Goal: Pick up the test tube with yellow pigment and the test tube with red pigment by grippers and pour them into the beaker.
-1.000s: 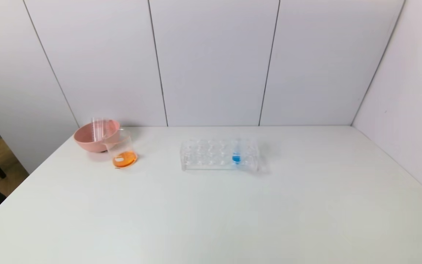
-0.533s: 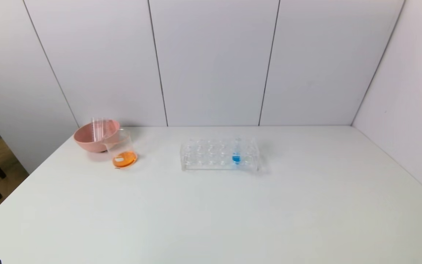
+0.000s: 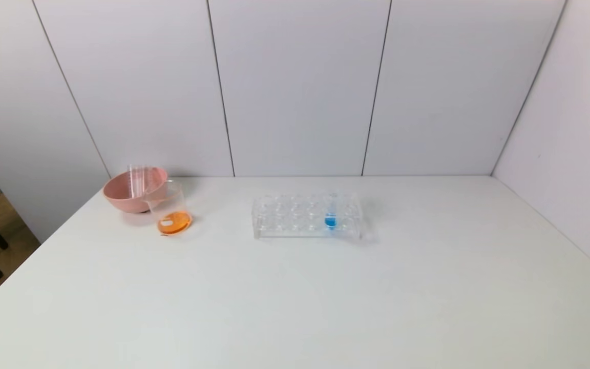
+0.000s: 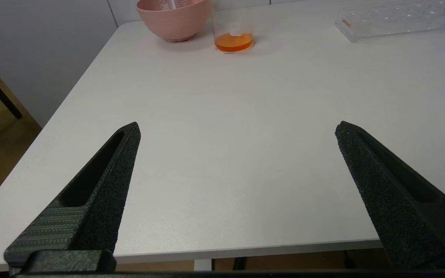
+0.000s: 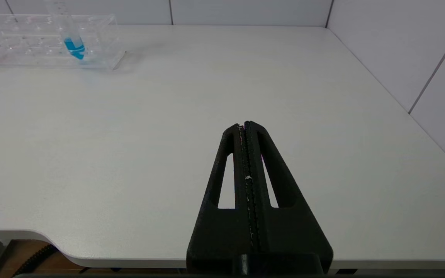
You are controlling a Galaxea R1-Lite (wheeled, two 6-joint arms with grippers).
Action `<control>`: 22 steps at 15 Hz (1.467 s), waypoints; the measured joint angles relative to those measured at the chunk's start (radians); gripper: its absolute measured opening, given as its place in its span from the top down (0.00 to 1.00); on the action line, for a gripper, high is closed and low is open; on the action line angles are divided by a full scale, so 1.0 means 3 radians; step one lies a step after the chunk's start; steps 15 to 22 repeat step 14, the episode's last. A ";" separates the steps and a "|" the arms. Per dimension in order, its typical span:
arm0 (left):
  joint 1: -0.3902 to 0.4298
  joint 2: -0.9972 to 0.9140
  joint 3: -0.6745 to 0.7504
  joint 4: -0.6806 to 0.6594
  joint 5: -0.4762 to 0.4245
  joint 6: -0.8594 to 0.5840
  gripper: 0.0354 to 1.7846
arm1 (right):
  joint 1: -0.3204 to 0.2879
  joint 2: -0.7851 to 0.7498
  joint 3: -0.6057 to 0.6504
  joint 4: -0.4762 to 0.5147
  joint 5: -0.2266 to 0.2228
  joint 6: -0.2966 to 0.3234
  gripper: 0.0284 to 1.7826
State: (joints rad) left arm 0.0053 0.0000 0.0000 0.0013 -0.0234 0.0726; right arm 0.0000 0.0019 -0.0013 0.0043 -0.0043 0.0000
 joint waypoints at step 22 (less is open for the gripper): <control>0.0000 -0.0006 0.0000 0.0001 0.0000 -0.0001 0.01 | 0.0000 0.0000 0.0000 -0.0004 0.0000 -0.0048 0.95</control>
